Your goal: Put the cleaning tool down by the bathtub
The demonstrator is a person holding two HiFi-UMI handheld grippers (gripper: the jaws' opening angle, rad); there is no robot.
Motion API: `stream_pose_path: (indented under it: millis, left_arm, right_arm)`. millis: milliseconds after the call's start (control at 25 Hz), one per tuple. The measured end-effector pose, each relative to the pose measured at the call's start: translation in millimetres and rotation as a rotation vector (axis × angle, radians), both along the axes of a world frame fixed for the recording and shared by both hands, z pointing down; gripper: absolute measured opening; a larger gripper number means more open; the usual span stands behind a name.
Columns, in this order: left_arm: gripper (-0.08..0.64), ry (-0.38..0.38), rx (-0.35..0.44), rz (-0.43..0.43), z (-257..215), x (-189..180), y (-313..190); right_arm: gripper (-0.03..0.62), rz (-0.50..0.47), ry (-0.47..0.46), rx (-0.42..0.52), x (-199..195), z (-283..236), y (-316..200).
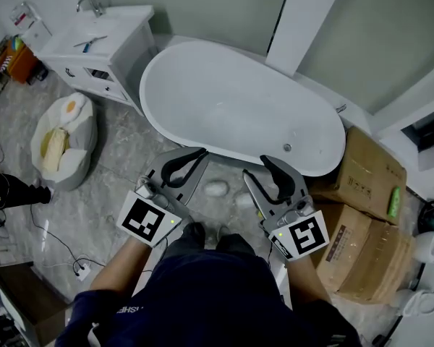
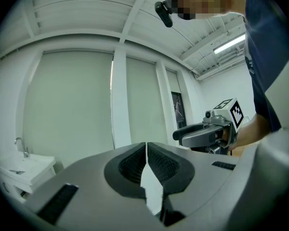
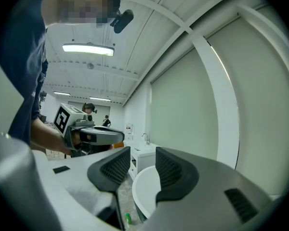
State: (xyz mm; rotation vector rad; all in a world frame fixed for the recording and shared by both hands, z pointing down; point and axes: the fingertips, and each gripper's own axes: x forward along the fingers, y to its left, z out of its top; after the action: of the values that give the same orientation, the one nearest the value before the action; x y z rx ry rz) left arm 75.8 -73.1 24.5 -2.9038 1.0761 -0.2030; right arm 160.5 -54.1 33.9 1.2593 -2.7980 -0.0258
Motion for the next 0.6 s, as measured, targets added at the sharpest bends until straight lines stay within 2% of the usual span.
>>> stream_pose_path:
  millis: [600]
  left_arm:
    - [0.037,0.027,-0.014,0.036,-1.5,22.8,1.0]
  right_arm:
    - [0.061,0.041,-0.030,0.005,24.7,-9.2,0.9]
